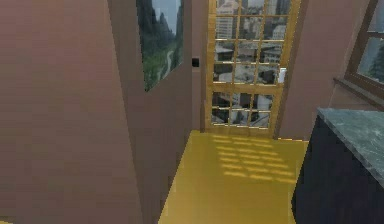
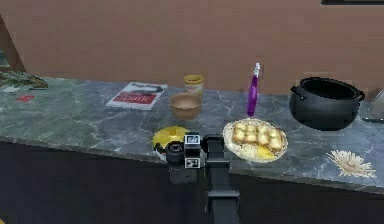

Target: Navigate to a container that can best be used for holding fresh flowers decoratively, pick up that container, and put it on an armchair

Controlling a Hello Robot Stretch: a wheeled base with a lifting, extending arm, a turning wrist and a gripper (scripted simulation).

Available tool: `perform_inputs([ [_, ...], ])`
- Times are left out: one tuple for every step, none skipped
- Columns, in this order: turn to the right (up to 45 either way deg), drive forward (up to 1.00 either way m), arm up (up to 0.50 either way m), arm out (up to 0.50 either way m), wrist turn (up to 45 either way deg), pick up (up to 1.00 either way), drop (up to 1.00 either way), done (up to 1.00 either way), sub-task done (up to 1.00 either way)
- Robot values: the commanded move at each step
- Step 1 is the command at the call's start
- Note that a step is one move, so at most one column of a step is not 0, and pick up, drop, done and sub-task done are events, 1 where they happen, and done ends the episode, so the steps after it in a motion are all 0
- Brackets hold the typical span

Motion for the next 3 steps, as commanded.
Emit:
perform_inputs([
  [0.0,0.00,0.10,0.00,0.0,0.00,0.00,0.00,0.00],
  [0.0,0.00,0.04,0.00,0.0,0.00,0.00,0.00,0.00],
  [0.0,0.00,0.00,0.00,-45.0,0.00,0.00,0.00,0.00],
])
